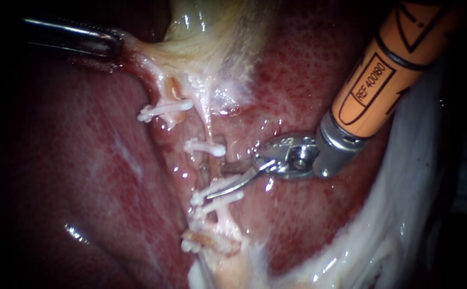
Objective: Go to the cutting position right tube
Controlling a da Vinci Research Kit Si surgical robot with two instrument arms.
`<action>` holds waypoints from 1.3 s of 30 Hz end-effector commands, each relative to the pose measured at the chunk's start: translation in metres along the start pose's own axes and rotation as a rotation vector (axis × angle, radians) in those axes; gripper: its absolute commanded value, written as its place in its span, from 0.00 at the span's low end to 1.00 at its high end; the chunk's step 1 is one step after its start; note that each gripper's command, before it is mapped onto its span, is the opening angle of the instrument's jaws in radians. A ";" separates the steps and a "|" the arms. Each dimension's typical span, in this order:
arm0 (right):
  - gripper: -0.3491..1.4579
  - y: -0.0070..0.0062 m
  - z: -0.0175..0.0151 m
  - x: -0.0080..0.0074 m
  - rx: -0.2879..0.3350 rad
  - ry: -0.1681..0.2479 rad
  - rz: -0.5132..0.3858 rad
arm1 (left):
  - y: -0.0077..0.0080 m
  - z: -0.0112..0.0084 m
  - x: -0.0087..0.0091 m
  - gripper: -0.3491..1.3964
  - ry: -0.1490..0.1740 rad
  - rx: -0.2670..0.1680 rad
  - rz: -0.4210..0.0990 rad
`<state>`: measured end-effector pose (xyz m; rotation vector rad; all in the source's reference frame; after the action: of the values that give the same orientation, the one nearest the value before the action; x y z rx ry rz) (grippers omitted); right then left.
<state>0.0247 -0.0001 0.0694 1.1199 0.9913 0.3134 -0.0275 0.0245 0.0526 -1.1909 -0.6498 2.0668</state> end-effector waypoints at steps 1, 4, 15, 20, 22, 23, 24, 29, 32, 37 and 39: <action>0.99 -0.0001 0.0001 0.0002 0.012 0.018 0.000 | 0.0000 0.0000 0.0000 0.00 0.000 0.000 0.000; 0.98 -0.0005 0.0006 0.0010 0.053 0.054 0.010 | 0.0000 0.0000 0.0000 0.00 0.000 0.000 0.000; 0.98 -0.0006 0.0024 0.0029 0.116 0.125 0.012 | 0.0000 0.0000 0.0000 0.00 0.000 0.001 0.000; 0.98 -0.0003 0.0032 0.0036 0.117 0.142 0.012 | 0.0000 0.0000 0.0000 0.00 0.000 0.001 0.000; 0.98 -0.0002 0.0034 0.0037 0.117 0.149 0.012 | 0.0000 0.0001 0.0000 0.00 0.000 0.001 0.000; 0.98 -0.0001 0.0036 0.0038 0.115 0.153 0.013 | 0.0000 0.0001 0.0000 0.00 0.000 0.001 0.000; 0.98 0.0000 0.0036 0.0039 0.115 0.154 0.013 | 0.0000 0.0001 0.0000 0.00 0.000 0.001 0.000; 0.98 0.0002 0.0040 0.0042 0.114 0.158 0.013 | -0.0001 0.0001 0.0000 0.00 0.000 0.001 0.000; 0.98 0.0003 0.0041 0.0044 0.113 0.158 0.013 | -0.0001 0.0001 0.0000 0.00 0.000 0.001 0.000; 0.98 0.0003 0.0042 0.0045 0.114 0.158 0.032 | -0.0001 0.0001 0.0000 0.00 0.000 0.001 0.000; 0.98 0.0003 0.0041 0.0045 0.116 0.157 0.049 | -0.0001 0.0001 0.0000 0.00 0.000 0.001 0.000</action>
<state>0.0304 0.0005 0.0678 1.2405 1.1323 0.3968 -0.0276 0.0246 0.0527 -1.1903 -0.6490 2.0664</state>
